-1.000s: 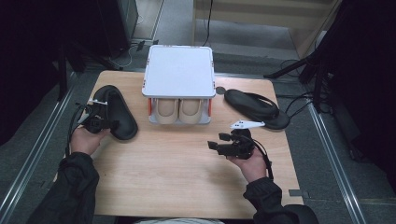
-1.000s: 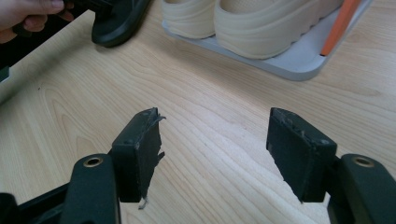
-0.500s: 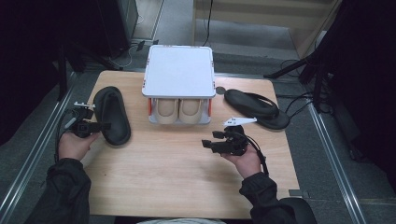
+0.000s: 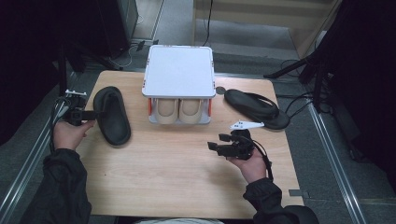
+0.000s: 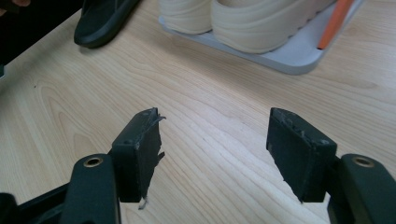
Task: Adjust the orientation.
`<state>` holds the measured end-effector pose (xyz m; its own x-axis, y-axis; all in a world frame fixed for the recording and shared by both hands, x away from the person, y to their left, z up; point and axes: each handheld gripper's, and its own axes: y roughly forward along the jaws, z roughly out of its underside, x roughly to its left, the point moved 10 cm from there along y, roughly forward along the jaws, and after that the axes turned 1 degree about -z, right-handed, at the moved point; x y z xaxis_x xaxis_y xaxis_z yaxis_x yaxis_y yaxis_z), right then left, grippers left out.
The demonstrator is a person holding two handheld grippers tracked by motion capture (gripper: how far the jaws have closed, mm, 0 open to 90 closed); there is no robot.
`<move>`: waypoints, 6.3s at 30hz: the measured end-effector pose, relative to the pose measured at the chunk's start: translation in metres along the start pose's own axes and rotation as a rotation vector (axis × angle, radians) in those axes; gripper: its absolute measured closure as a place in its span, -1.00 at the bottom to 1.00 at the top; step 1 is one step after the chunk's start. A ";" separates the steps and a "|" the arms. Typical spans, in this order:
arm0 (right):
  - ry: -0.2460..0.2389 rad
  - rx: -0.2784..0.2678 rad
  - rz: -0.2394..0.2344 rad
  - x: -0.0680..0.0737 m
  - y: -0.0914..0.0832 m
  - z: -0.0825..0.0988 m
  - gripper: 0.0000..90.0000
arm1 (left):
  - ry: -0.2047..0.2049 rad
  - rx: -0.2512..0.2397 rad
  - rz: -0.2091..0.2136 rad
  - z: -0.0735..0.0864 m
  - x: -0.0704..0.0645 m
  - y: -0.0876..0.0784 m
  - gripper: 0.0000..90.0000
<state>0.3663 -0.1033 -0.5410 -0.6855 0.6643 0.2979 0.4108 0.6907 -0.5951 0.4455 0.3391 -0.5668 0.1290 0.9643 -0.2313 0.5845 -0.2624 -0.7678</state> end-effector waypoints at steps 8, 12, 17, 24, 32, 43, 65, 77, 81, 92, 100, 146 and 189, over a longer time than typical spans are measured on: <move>0.034 -0.017 0.033 -0.006 -0.013 0.009 -0.21 | -0.036 0.013 0.004 -0.012 0.007 0.018 0.05; 0.048 -0.020 0.049 -0.009 -0.018 0.014 -0.21 | -0.043 0.001 0.000 -0.017 0.010 0.024 0.06; 0.061 -0.024 0.066 -0.013 -0.024 0.017 -0.21 | -0.044 0.008 -0.006 -0.018 0.012 0.033 0.11; 0.064 -0.023 0.072 -0.014 -0.025 0.020 -0.21 | -0.046 0.012 0.015 -0.019 0.009 0.038 0.43; 0.068 -0.026 0.070 -0.014 -0.025 0.019 -0.21 | -0.071 0.026 0.007 -0.020 0.010 0.036 0.50; 0.062 -0.025 0.071 -0.015 -0.025 0.019 -0.21 | -0.086 0.011 0.036 -0.026 0.005 0.028 0.53; 0.030 -0.025 0.038 -0.013 -0.016 0.005 -0.21 | -0.022 -0.017 0.095 -0.009 -0.041 -0.021 0.53; 0.004 -0.024 0.013 -0.011 -0.006 -0.006 -0.22 | 0.019 -0.025 0.137 0.025 -0.082 -0.054 0.53; -0.010 -0.016 0.008 -0.010 -0.003 -0.009 -0.22 | 0.037 -0.024 0.154 0.037 -0.098 -0.062 0.53; -0.024 -0.004 -0.007 -0.006 0.004 -0.014 -0.22 | 0.088 -0.022 0.224 0.071 -0.146 -0.074 0.53; -0.026 -0.004 0.000 -0.007 0.004 -0.014 -0.22 | 0.129 0.001 0.274 0.089 -0.177 -0.072 0.53; -0.018 -0.015 0.009 -0.011 0.001 -0.015 -0.21 | 0.203 0.078 0.308 0.114 -0.227 -0.011 0.15; 0.099 -0.054 0.251 -0.120 -0.047 -0.014 1.00 | 0.193 0.015 0.283 0.066 -0.166 -0.025 -0.06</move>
<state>0.4377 -0.2116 -0.5390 -0.4969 0.8396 0.2196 0.5939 0.5135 -0.6194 0.3567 0.1834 -0.5482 0.4341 0.8421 -0.3201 0.4923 -0.5193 -0.6986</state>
